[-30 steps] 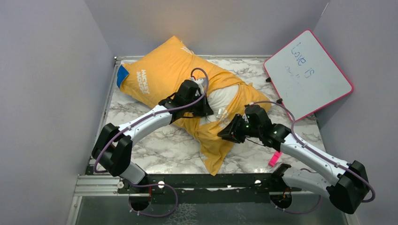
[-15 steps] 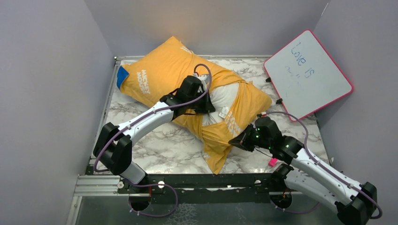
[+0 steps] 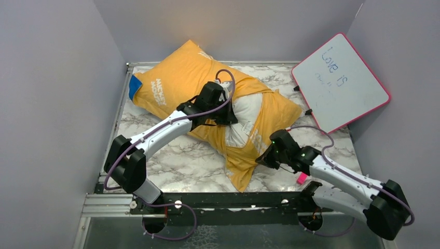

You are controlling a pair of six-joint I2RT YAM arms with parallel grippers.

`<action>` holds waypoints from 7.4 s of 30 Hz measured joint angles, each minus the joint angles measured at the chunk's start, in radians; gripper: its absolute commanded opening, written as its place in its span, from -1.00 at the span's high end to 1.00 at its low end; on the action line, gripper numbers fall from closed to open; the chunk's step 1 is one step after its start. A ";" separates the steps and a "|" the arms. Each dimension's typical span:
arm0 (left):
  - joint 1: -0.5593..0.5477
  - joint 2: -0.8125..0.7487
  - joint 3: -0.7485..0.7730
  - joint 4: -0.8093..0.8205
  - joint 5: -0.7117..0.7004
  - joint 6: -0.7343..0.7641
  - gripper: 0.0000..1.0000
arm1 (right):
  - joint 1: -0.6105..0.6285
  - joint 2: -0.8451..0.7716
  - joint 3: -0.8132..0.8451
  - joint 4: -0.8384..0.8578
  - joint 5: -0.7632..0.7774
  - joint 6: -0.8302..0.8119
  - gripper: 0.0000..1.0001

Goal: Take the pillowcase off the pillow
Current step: Remove the pillow from the pillowcase.

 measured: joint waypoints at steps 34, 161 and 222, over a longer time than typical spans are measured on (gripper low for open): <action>0.020 -0.130 -0.182 0.078 0.019 0.006 1.00 | -0.083 0.193 0.559 -0.197 0.162 -0.441 -0.42; -0.268 0.009 -0.223 0.153 -0.382 -0.280 1.00 | -0.134 0.114 -0.107 0.315 -0.236 0.038 0.99; -0.091 0.065 0.033 0.023 -0.025 -0.157 1.00 | -0.135 0.064 -0.107 0.292 -0.255 0.112 0.99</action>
